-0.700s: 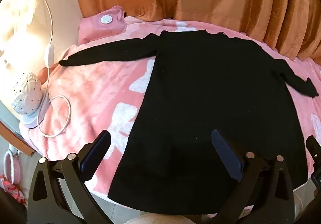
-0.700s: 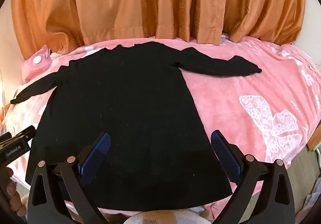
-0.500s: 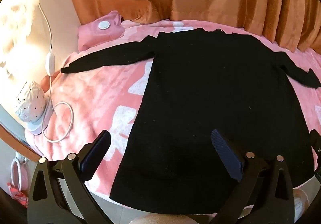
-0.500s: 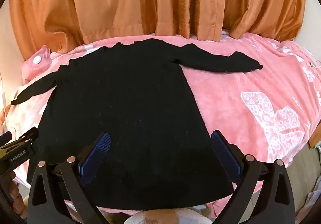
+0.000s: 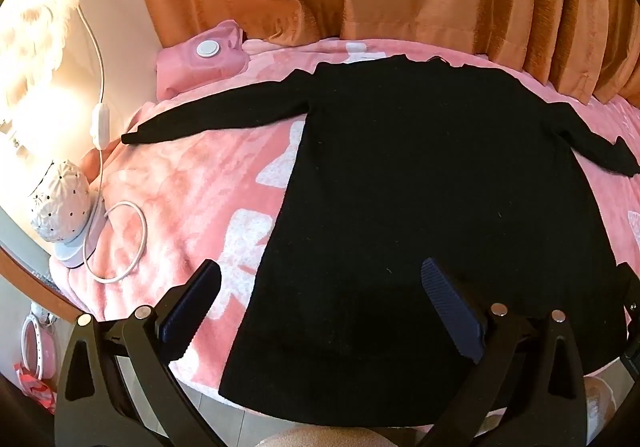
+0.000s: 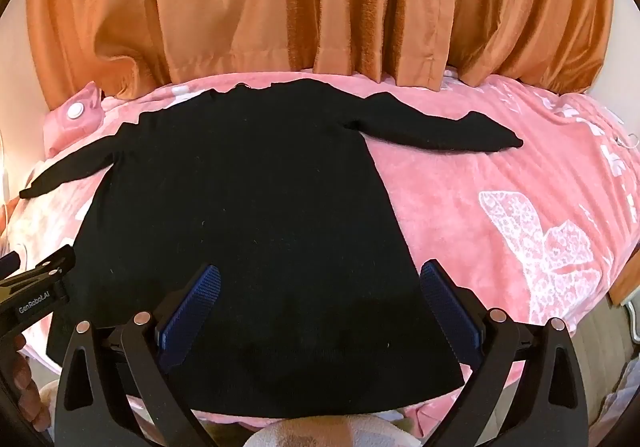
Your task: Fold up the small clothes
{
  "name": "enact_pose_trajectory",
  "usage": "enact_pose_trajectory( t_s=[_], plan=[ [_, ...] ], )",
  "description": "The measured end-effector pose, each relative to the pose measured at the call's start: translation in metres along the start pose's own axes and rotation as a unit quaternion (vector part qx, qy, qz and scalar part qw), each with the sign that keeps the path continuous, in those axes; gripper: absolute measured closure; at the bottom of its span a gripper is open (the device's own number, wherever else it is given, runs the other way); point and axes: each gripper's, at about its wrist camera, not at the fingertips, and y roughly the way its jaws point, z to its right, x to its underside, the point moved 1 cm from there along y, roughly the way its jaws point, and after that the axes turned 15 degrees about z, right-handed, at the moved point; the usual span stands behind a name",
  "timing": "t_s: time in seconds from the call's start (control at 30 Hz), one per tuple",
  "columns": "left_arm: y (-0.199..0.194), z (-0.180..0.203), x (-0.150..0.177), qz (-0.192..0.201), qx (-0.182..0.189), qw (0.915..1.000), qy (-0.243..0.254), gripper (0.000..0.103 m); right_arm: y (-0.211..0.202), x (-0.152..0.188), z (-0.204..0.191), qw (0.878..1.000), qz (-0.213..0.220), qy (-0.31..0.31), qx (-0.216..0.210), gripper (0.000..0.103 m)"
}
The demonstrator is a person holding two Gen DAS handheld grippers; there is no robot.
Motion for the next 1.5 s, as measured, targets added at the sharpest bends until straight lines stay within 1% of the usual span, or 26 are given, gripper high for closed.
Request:
enact_pose_trajectory(
  t_s=[0.43,1.0,1.27,1.4,1.5],
  plan=[
    [0.0,0.0,0.003,-0.001,-0.001,1.0,-0.001,0.005,-0.002,0.002,0.001,1.0,-0.001,0.002,-0.002,0.005],
    [0.001,0.006,0.004,0.001,0.0,1.0,0.01,0.005,-0.006,0.001,0.006,1.0,-0.005,0.005,0.002,0.005],
    [-0.012,0.009,0.005,0.02,-0.006,0.9998,0.005,0.005,-0.011,0.002,0.009,1.0,-0.007,0.005,0.007,0.005],
    [-0.015,0.016,0.006,0.023,-0.004,0.9996,0.015,0.005,-0.012,0.009,0.01,1.0,-0.02,0.016,0.0,0.005],
    [-0.018,0.022,0.007,0.029,-0.008,0.9992,0.028,0.005,-0.013,0.009,0.007,1.0,-0.014,0.009,0.003,0.005]
  ],
)
